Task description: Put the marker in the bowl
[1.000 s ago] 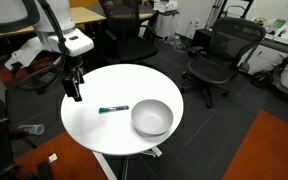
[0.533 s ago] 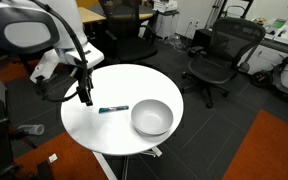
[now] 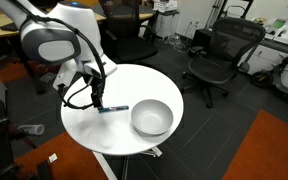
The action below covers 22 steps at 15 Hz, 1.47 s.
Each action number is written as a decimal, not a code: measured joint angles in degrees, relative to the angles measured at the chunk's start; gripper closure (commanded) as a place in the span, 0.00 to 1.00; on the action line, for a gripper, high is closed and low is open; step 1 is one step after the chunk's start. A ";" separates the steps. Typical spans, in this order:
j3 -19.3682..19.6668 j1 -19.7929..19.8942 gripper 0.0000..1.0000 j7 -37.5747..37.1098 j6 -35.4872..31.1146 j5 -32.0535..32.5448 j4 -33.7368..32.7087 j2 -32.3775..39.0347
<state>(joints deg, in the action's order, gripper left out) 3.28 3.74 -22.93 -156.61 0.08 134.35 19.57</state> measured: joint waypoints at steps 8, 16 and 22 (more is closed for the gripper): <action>2.32 -1.54 0.00 0.00 -0.09 -0.23 -5.33 7.06; 3.10 -1.92 0.26 0.00 -0.20 -1.35 -9.69 11.94; 3.40 -2.11 0.73 0.00 -0.21 -1.46 -11.77 14.24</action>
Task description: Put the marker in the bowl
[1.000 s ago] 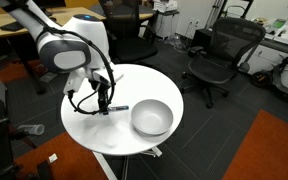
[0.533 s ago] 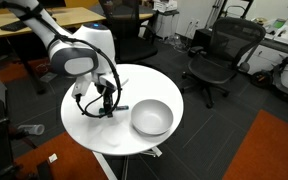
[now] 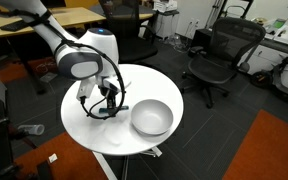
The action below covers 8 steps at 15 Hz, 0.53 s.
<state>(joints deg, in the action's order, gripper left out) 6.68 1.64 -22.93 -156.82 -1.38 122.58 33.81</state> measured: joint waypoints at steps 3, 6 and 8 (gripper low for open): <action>0.00 -0.16 0.95 0.00 -0.05 -0.10 -0.62 0.14; 0.00 -0.21 0.95 0.00 -0.05 -0.14 -0.81 0.20; 0.00 -0.23 0.95 0.00 -0.05 -0.15 -0.82 0.20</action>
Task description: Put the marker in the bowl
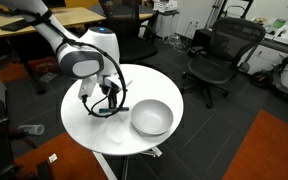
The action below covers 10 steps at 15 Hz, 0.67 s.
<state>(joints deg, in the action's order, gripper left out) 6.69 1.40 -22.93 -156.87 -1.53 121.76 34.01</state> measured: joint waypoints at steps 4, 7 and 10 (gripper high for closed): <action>0.00 -0.76 0.95 0.23 0.16 0.00 0.19 -0.77; 0.03 -1.95 0.95 0.39 0.36 0.13 1.29 -3.52; 0.93 -3.34 0.95 0.39 0.59 0.83 2.75 -7.55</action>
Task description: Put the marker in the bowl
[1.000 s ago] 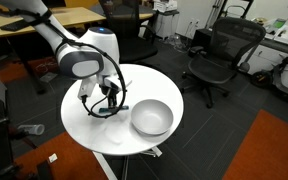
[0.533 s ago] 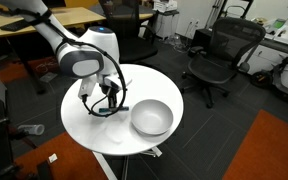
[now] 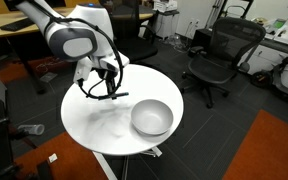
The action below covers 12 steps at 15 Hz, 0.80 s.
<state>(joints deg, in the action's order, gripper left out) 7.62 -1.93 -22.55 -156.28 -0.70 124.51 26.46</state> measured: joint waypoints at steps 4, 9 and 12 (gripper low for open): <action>2.50 -0.83 0.95 -0.01 2.92 3.39 0.45 -5.43; 4.42 0.56 0.95 0.09 6.92 5.53 -2.06 -8.86; 4.45 2.39 0.95 0.85 8.09 5.53 -4.90 -8.55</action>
<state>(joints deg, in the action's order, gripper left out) 12.06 0.46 -21.70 -148.19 4.84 119.61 17.91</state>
